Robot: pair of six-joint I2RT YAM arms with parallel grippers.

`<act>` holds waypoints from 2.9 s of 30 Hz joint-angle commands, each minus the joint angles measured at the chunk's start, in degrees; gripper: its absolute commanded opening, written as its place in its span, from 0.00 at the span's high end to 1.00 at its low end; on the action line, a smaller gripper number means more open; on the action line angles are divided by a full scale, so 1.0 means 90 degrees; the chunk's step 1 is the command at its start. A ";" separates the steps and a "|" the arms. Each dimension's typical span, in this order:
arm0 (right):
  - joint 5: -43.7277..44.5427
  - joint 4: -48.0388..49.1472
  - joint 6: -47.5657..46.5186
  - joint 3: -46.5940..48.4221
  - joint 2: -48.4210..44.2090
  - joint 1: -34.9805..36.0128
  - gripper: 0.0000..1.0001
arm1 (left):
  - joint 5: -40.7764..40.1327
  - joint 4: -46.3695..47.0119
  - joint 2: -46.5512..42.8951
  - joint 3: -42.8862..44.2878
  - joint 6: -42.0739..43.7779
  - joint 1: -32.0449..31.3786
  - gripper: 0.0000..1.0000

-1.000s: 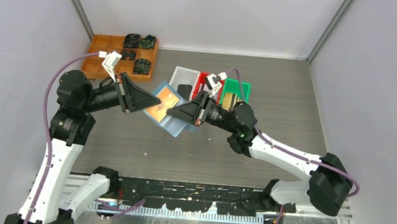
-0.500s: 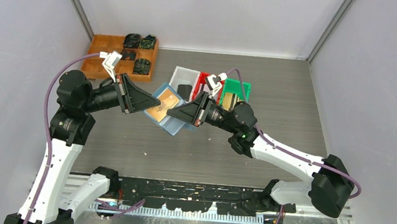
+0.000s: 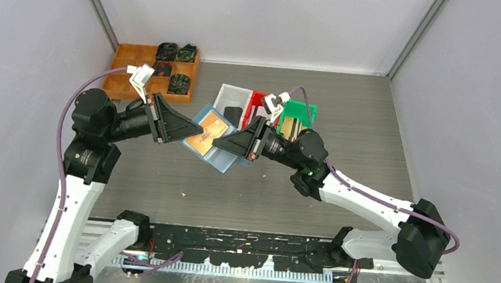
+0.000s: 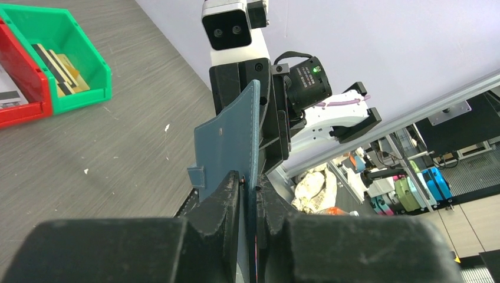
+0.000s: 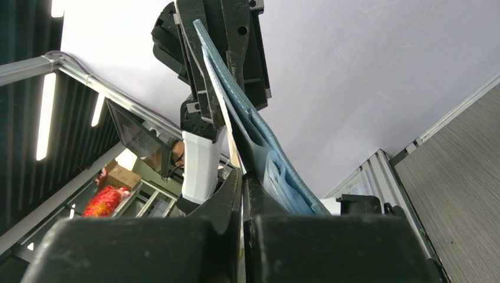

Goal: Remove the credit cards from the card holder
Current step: Remove the credit card from the card holder, then place the credit card in the storage box.

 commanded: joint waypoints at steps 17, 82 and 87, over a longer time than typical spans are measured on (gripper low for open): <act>0.0360 -0.0218 -0.0211 -0.0273 -0.0235 -0.0060 0.99 | 0.0437 0.0578 -0.0139 0.0226 -0.0353 -0.0058 0.92; 0.0059 0.0006 0.0981 -0.1229 -0.1231 -0.1217 0.99 | -0.3179 -0.1179 -0.0235 0.0851 0.3172 -0.0040 1.00; -0.0314 -0.1176 0.0853 -0.1087 -0.1539 -0.2063 0.99 | -0.3446 -0.1381 -0.0310 0.0711 0.3902 -0.0038 1.00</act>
